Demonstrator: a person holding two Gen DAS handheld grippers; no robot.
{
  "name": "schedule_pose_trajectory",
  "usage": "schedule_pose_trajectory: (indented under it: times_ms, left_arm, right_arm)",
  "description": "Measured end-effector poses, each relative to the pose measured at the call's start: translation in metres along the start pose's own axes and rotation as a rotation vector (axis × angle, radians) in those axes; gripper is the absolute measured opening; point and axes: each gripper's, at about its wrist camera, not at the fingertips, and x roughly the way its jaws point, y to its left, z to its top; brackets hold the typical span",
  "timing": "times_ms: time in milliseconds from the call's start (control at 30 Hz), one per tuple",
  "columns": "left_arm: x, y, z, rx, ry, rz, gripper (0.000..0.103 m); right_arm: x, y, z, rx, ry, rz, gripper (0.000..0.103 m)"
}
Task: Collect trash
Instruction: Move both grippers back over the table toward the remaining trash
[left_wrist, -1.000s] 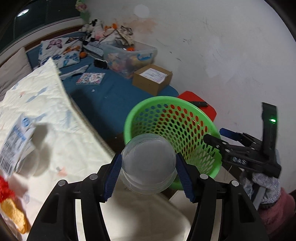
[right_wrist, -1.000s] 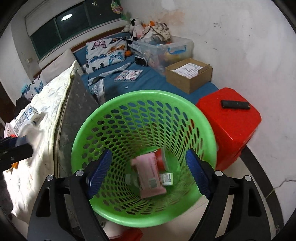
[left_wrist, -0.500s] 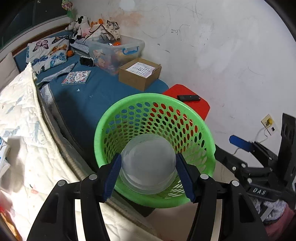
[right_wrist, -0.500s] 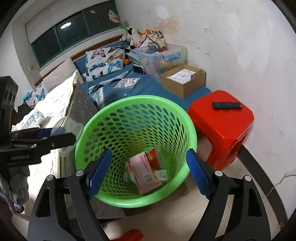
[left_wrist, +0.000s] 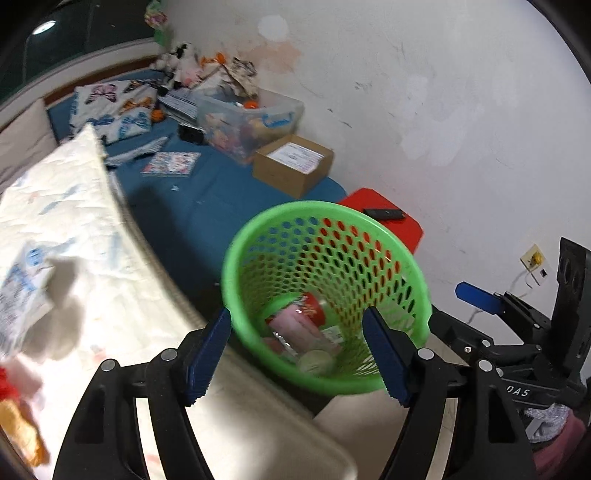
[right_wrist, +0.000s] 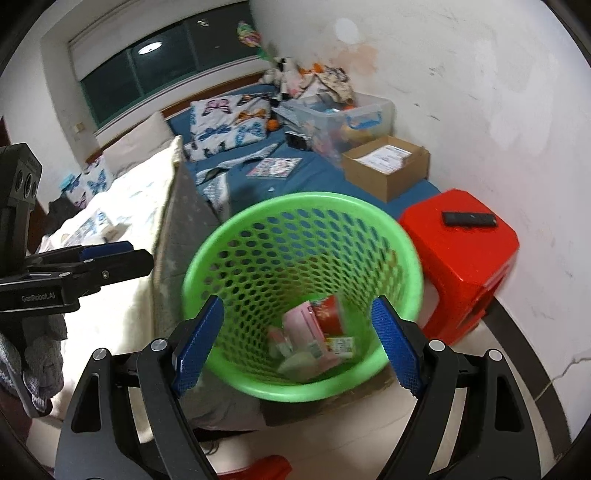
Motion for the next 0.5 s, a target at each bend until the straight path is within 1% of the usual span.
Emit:
schedule_pose_trajectory:
  times_ms: [267,500]
  left_arm:
    - [-0.057,0.05,-0.036,-0.08,-0.06,0.142,0.071]
    - [-0.109,0.101,-0.076,-0.17,-0.105,0.264,0.071]
  right_arm:
    - [0.001,0.062,0.003,-0.111,-0.008,0.092,0.082]
    - [0.015,0.129,0.003,-0.21,0.02,0.202,0.082]
